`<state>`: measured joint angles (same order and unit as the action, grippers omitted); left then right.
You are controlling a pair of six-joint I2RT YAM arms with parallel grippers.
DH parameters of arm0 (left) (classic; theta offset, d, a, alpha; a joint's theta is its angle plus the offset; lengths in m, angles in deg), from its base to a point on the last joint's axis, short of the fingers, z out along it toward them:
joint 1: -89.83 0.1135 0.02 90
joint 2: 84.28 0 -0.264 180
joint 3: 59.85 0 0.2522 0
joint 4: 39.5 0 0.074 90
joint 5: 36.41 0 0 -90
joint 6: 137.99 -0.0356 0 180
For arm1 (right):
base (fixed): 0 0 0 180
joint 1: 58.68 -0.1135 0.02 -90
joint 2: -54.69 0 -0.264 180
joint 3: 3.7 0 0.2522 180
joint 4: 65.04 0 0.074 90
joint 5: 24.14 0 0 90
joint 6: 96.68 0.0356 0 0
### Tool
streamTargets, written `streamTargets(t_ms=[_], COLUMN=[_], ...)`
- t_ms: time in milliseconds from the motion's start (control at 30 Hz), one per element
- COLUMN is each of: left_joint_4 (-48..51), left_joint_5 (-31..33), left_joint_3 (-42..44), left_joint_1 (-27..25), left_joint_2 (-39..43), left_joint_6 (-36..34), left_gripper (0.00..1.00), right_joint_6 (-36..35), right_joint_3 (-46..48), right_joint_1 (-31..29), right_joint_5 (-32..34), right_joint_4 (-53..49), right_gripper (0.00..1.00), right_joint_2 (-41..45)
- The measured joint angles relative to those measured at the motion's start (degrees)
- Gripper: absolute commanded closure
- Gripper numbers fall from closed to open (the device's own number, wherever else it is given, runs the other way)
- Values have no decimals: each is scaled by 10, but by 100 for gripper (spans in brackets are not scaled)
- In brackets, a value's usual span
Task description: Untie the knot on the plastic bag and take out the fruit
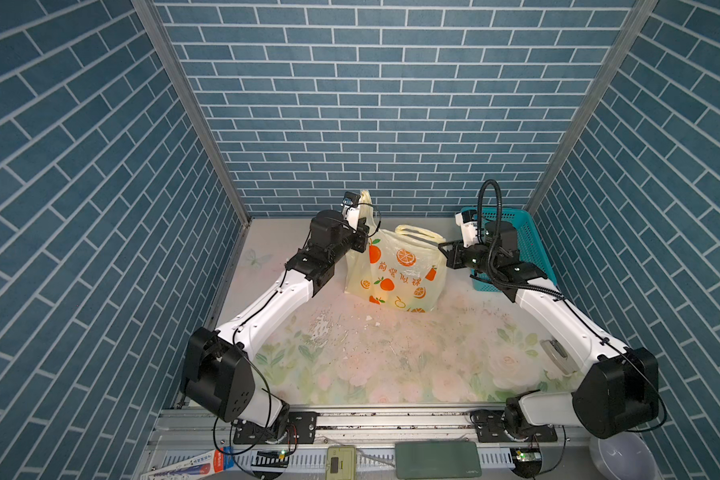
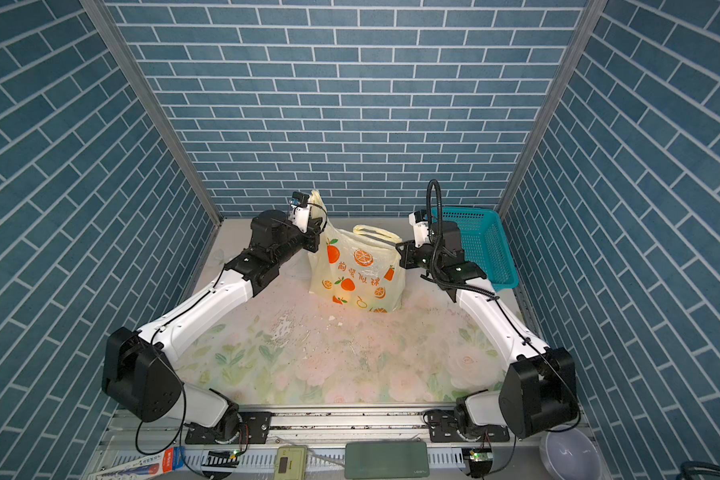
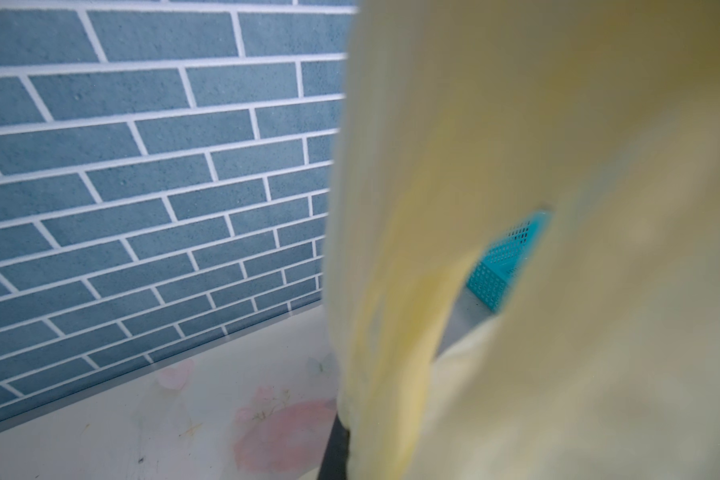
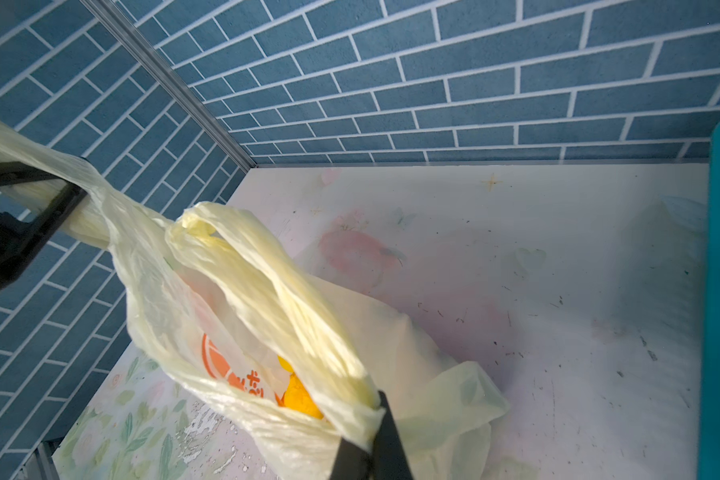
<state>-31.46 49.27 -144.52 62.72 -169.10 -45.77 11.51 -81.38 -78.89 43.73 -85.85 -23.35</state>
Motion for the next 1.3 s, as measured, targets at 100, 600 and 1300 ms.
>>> streamTargets(t_ms=[100, 600, 1300], left_joint_4=[-2, 24, 63], left_joint_5=[-9, -26, 13], left_joint_3=[65, 339, 326], left_joint_1=[1, -15, -103], left_joint_2=[43, 199, 256], left_joint_6=[22, 142, 281], left_gripper=[100, 100, 0], right_joint_6=[0, 30, 30], right_joint_3=[12, 212, 269], right_joint_1=[-13, -58, -83], right_joint_5=[-15, 2, 8], right_joint_4=[11, 32, 49], right_gripper=[100, 100, 100], right_joint_2=[6, 51, 146])
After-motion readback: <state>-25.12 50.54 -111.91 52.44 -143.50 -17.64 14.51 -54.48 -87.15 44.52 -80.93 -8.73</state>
